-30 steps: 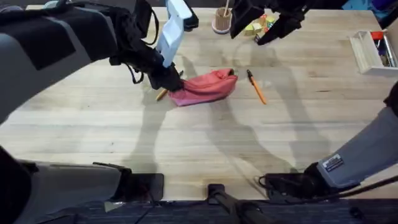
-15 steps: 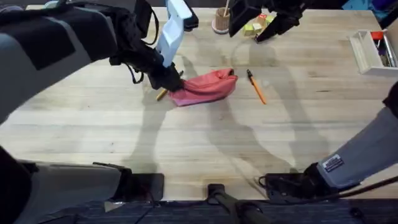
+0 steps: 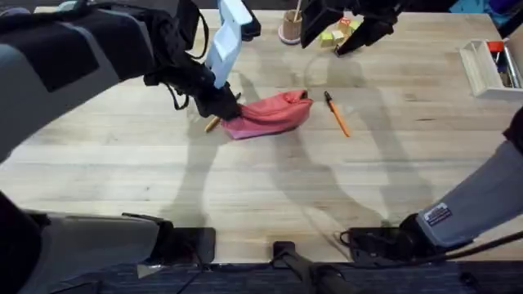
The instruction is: Unzip the bag, pick up the pens from the table one at a time and place them inside, then zip the bag closed.
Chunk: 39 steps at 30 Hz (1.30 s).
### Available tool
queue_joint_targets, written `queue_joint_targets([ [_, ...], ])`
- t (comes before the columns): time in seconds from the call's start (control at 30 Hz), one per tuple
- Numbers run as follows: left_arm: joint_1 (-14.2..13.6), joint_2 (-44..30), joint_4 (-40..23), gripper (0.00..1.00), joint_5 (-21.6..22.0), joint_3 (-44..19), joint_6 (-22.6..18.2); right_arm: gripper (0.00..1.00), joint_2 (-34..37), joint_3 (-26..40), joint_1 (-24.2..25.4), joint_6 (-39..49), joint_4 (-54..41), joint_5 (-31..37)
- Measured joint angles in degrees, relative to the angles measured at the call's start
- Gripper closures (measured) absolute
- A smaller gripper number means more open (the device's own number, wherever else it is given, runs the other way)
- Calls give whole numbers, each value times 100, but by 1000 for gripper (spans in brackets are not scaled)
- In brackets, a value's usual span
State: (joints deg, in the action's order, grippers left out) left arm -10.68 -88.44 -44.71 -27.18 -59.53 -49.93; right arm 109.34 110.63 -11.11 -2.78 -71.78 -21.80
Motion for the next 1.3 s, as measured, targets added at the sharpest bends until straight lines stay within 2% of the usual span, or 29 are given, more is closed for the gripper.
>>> queue_joint_targets([
  [0.33, -2, 0, 81, 960, -60, 0, 4, 4, 0, 0, -43, 33, 101, 10],
  [0.47, -2, 0, 81, 959, -68, 0, 7, 4, 0, -51, -416, 486, 213, 64],
  [0.73, -2, -1, 81, 959, -69, 0, 20, 5, 2, -618, -903, 730, 613, 295],
  [1.1, -2, 0, 81, 959, -68, 0, 20, 45, 2, -714, -1109, 994, 708, 382],
  [1.3, -2, 0, 81, 959, -70, 0, 20, 45, 2, -1139, -1176, 1083, 749, 385],
])
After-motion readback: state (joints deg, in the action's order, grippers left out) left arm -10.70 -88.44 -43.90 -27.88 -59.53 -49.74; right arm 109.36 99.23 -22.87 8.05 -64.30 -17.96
